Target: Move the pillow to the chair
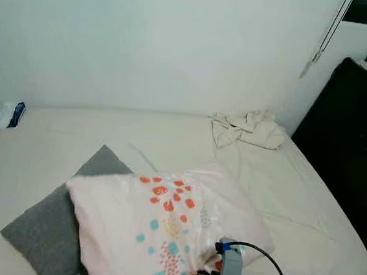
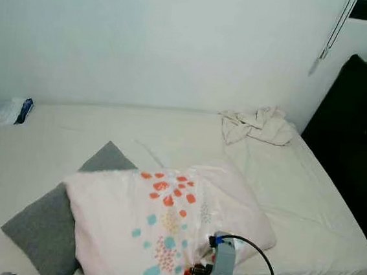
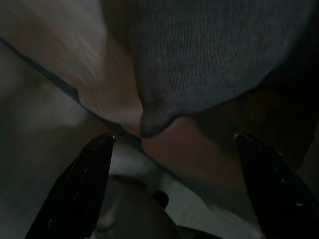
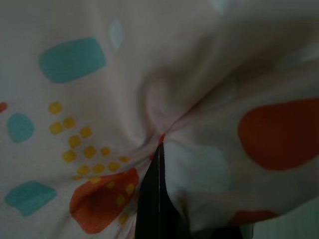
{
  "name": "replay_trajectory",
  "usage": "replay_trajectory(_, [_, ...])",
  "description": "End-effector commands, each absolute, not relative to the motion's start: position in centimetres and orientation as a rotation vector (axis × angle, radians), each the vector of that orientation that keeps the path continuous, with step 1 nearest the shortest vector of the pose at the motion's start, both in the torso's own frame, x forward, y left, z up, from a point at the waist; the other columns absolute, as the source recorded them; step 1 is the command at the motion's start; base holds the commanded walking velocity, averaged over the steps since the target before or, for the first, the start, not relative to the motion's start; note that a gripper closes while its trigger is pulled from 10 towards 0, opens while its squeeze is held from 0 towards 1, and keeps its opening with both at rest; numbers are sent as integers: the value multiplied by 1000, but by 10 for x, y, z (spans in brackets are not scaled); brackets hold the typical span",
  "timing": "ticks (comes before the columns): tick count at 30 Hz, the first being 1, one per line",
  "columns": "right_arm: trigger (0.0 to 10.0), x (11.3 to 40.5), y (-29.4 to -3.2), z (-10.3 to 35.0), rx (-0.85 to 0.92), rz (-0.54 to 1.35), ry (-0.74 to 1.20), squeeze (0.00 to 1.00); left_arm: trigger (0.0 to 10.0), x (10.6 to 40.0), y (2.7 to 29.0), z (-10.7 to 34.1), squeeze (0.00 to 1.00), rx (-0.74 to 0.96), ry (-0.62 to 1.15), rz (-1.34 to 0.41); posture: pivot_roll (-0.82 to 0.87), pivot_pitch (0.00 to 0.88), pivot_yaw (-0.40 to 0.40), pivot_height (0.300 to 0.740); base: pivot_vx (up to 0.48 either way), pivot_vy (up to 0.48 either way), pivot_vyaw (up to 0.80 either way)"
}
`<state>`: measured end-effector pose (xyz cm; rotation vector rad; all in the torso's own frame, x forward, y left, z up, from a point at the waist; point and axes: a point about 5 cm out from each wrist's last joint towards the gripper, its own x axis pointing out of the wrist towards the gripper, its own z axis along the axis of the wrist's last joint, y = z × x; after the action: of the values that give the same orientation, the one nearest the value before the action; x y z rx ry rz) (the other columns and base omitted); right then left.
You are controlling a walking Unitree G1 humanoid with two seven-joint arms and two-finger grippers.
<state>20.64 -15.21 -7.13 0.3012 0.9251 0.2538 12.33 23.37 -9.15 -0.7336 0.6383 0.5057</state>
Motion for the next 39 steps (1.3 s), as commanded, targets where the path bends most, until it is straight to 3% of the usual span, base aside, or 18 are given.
replay_trajectory(1, [10000, 208, -150, -70, 284, 282, 918, 0, 10000, 123, 235, -91, 0, -715, 645, 516, -45, 0, -50, 740, 0, 0, 775])
replay_trajectory(7, [10000, 237, -150, -52, 356, 251, 793, 0, 10000, 131, 235, -89, 0, -684, 647, 504, -45, 1, -47, 740, 0, 0, 768])
replay_trajectory(10, [10000, 265, -146, -30, 398, 271, 669, 0, 10000, 133, 233, -90, 0, -671, 671, 495, -54, 2, -41, 740, 0, 0, 765])
replay_trajectory(21, [10000, 303, -132, 9, 452, 361, 472, 0, 10000, 131, 226, -93, 0, -661, 732, 480, -56, 1, -47, 740, 0, 0, 764])
replay_trajectory(29, [10000, 352, -128, 81, 543, 448, 132, 0, 10000, 133, 224, -94, 0, -659, 743, 463, -55, 0, -44, 740, 0, 0, 746])
replay_trajectory(30, [10000, 369, -128, 118, 545, 496, -13, 0, 10000, 133, 224, -94, 0, -658, 746, 459, -61, 0, -36, 740, 0, 0, 744])
replay_trajectory(34, [10000, 382, -122, 160, 537, 580, -164, 0, 10000, 134, 226, -93, 0, -658, 740, 458, -65, 6, -36, 740, 0, 0, 747])
replay_trajectory(39, [10000, 379, -93, 180, 481, 747, -237, 0, 10000, 144, 227, -89, 0, -669, 700, 459, -62, 12, -44, 740, 0, 0, 744])
